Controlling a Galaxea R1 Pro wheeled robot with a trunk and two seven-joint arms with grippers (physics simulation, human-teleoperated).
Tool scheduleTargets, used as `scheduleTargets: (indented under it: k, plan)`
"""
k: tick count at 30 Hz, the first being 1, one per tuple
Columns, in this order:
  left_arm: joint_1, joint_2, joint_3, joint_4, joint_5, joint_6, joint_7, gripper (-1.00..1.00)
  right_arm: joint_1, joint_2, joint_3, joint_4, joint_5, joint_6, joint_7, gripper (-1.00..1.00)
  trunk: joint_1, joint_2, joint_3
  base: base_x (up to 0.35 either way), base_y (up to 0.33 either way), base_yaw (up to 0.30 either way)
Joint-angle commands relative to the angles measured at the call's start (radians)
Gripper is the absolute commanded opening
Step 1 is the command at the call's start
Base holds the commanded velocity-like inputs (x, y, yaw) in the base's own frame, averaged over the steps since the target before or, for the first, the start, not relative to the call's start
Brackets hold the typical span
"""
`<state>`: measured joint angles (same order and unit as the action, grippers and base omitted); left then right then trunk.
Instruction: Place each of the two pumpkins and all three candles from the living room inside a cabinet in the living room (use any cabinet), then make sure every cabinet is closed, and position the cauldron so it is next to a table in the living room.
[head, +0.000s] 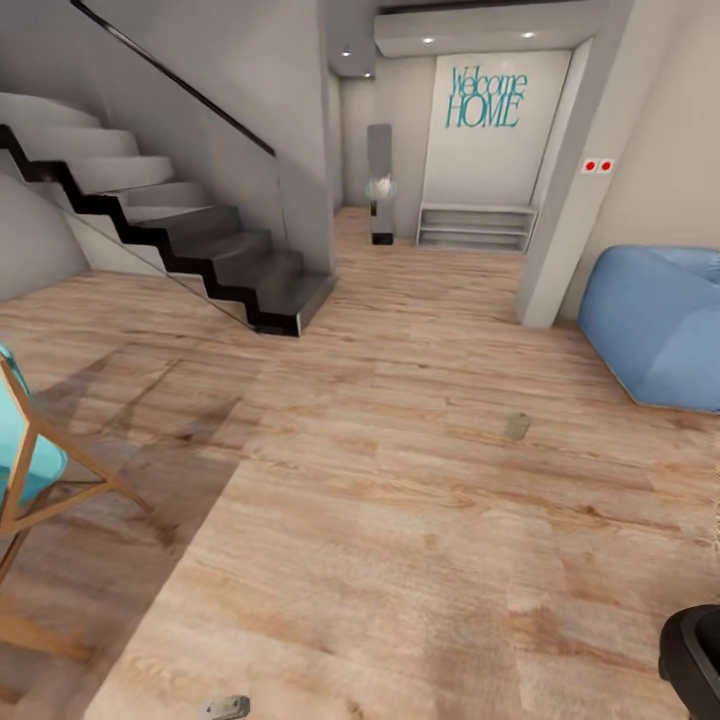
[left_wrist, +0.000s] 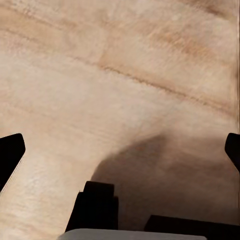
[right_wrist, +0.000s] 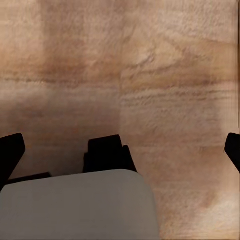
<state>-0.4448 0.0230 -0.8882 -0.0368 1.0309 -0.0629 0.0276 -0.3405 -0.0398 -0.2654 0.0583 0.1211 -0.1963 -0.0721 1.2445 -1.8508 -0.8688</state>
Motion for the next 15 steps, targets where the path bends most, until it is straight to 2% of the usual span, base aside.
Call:
scheduleTargets:
  k: [1,15]
  plan:
    - [0.0,0.0,0.0,0.0,0.0,0.0,0.0,1.0,0.0,0.0,0.0,0.0,0.0,0.0,0.0,1.0,0.0,0.0,-0.001,0.333,0.001,-0.245]
    - [0.0,0.0,0.0,0.0,0.0,0.0,0.0,1.0,0.0,0.0,0.0,0.0,-0.001,0.0,0.0,1.0,0.0,0.0,-0.012,0.332,0.0,-0.254]
